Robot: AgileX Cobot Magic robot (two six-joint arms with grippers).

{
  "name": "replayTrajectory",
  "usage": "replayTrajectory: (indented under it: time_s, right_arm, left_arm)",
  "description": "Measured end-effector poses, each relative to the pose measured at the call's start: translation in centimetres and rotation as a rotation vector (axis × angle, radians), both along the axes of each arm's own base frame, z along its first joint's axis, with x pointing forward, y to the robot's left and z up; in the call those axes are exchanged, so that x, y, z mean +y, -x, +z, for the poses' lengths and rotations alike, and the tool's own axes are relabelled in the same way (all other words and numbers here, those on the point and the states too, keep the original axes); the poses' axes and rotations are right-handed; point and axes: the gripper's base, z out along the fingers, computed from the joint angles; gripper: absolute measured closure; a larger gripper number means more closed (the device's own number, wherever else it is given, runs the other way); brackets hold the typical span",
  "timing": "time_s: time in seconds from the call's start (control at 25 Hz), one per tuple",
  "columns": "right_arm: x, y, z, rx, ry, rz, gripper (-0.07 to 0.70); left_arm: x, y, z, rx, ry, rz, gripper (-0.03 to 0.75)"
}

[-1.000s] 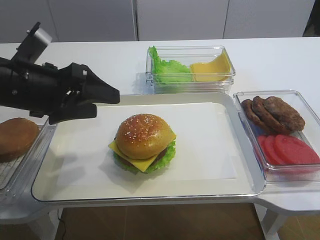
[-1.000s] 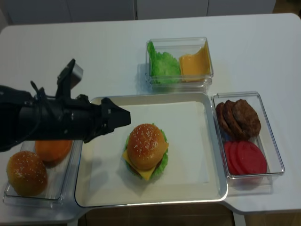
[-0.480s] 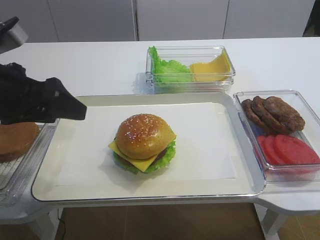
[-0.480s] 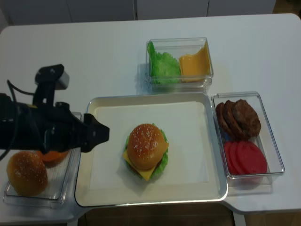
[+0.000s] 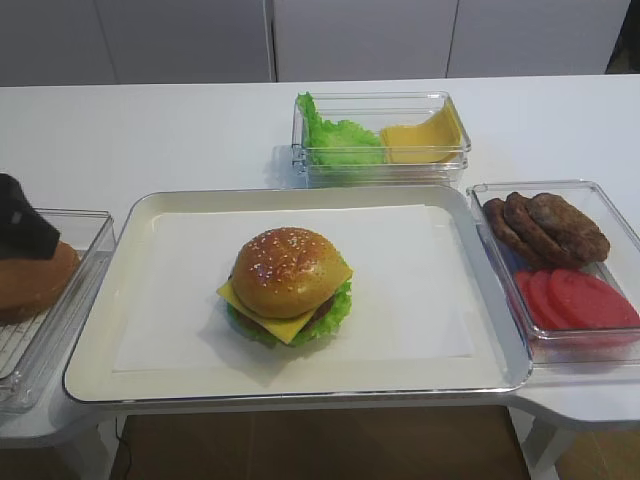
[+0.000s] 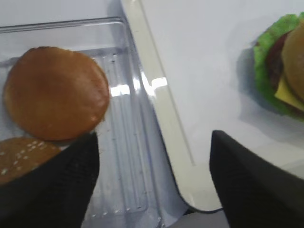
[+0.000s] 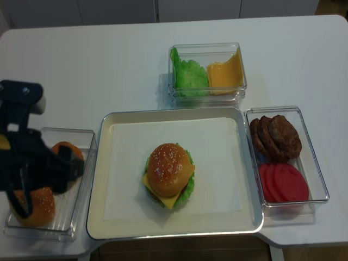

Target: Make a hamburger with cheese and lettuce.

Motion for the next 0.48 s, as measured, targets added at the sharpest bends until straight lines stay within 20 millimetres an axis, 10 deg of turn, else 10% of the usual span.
replayTrajectory:
  time_s: [0.48]
  right_arm:
    - [0.0, 0.0, 0.0, 0.000, 0.000, 0.000, 0.260]
  left_arm:
    - [1.7, 4.8, 2.6, -0.061, -0.053, 0.086, 0.185]
